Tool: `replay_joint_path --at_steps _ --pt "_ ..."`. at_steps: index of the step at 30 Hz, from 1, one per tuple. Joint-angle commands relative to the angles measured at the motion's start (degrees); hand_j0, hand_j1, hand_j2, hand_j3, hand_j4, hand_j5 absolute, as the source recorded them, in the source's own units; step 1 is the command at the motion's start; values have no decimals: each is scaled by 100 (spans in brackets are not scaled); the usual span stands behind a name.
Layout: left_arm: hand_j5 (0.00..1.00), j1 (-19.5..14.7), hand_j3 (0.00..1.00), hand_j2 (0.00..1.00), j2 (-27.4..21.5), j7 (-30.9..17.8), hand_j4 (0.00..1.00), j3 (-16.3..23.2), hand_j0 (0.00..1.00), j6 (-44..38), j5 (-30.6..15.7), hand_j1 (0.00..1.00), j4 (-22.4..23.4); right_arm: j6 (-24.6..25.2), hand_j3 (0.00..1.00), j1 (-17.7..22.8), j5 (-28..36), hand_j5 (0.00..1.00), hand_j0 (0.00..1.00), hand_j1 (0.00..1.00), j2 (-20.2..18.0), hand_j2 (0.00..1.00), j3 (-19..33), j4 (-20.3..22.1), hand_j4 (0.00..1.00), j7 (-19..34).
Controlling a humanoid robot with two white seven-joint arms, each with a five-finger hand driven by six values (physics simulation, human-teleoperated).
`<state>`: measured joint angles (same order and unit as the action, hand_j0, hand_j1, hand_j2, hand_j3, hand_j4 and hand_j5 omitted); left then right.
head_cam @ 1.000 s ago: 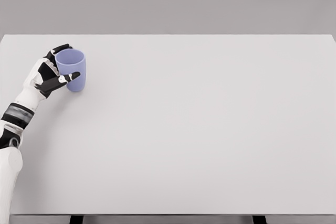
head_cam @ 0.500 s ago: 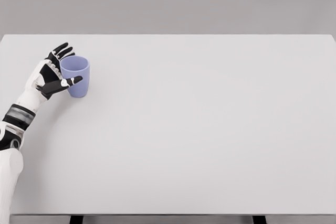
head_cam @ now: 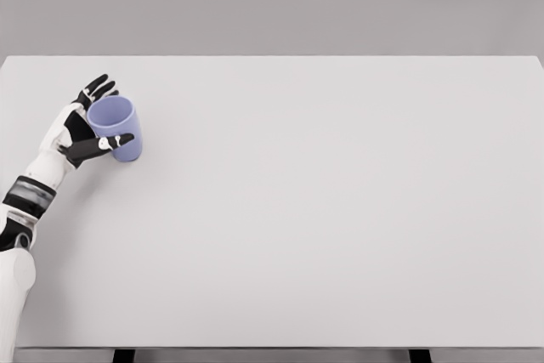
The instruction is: Flip the cup with left arm and place it on the table
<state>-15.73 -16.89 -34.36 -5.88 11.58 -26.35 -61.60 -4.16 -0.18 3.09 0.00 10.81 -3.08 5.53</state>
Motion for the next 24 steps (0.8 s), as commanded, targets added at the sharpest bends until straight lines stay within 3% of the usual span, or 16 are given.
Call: replay_joint_path --at_steps 1,24 --pt "100 9 100 100 -8 -1 100 -1 100 2 -37 100 -89 3 100 9 -1 100 100 100 0 100 0 1 100 1" --pt "100 255 100 100 -219 -1 100 7 100 2 -64 100 -361 3 100 0 -1 100 100 100 0 100 -8 1 100 1"
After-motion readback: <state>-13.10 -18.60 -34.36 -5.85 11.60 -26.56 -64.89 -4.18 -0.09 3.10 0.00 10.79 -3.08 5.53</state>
